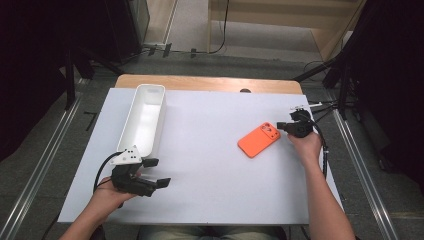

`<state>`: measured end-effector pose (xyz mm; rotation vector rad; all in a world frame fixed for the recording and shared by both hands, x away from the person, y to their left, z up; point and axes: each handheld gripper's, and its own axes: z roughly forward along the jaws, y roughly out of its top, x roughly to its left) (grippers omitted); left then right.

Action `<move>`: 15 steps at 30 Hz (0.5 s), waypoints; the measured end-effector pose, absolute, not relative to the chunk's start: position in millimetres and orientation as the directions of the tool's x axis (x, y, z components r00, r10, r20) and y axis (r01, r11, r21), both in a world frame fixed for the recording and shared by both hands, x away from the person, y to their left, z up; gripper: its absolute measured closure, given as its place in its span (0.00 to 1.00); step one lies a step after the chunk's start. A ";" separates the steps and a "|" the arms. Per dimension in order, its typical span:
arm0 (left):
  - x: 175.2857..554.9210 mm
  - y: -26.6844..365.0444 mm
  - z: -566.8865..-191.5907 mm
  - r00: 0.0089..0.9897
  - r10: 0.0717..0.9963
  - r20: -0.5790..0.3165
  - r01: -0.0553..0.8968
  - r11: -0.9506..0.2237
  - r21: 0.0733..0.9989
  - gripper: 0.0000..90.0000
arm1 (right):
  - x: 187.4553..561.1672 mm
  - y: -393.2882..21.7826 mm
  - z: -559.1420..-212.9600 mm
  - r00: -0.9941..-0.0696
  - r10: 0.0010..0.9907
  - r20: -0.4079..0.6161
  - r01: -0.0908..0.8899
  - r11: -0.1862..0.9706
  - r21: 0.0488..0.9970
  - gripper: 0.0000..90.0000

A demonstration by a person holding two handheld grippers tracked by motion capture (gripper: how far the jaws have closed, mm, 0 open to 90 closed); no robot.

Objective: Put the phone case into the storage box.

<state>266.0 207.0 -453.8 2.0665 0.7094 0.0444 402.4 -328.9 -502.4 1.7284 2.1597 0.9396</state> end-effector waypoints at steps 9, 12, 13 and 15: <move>266.3 207.1 -454.1 0.833 0.501 -0.234 0.467 -0.412 0.782 0.16 | 401.7 -328.2 -505.6 -0.289 0.930 0.227 0.804 0.106 0.585 0.98; 265.9 206.5 -453.9 0.834 0.499 -0.234 0.466 -0.411 0.784 0.16 | 401.3 -326.7 -505.6 -0.297 0.927 0.231 0.804 0.111 0.584 0.98; 266.1 206.4 -453.9 0.835 0.499 -0.233 0.464 -0.410 0.785 0.16 | 400.5 -324.3 -505.6 -0.294 0.925 0.241 0.807 0.105 0.582 0.98; 266.2 206.3 -453.8 0.834 0.501 -0.231 0.464 -0.410 0.785 0.16 | 400.3 -323.8 -505.4 -0.306 0.923 0.233 0.804 0.120 0.582 0.98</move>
